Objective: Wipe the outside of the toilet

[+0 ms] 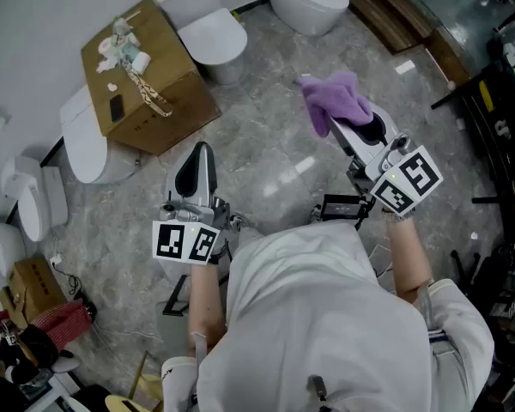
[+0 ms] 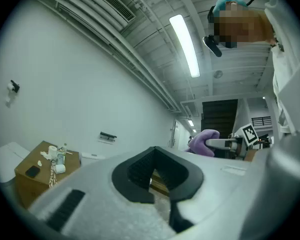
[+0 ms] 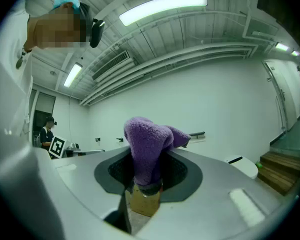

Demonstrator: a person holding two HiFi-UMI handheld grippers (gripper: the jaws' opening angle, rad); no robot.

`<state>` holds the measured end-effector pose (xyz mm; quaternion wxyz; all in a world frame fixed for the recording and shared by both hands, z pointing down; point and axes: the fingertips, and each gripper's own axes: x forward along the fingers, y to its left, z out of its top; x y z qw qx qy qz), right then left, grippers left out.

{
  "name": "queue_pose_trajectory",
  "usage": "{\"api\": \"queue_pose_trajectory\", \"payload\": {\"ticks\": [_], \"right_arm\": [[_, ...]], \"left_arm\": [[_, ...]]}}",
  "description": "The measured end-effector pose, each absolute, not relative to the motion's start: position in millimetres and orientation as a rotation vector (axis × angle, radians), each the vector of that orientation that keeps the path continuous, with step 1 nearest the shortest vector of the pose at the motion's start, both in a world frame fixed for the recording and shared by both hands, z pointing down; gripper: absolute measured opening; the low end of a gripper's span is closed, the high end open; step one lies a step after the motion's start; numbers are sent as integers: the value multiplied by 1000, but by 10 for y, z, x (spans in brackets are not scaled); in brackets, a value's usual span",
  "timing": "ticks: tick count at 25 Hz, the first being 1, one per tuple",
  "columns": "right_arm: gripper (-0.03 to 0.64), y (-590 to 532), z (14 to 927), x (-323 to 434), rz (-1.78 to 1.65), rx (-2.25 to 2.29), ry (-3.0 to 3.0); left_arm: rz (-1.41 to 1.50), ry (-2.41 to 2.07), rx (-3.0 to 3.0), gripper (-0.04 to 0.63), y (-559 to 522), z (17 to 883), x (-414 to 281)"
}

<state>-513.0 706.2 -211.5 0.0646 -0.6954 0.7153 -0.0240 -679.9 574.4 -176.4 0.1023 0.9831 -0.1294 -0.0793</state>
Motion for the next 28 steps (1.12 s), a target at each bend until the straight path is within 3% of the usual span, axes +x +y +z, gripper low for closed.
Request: {"api": "queue_pose_trajectory", "payload": {"ticks": [9,28], "right_arm": [[121,8177,-1745,-4281,-222,-2023,2106],[123,8493,-1411,-3946,-296,-2075,2075]], "left_arm": [[-176,-490,2879,5,6885,-1526,-5996],[-98,-417,2902,5,7292,-1435,-5549]]}}
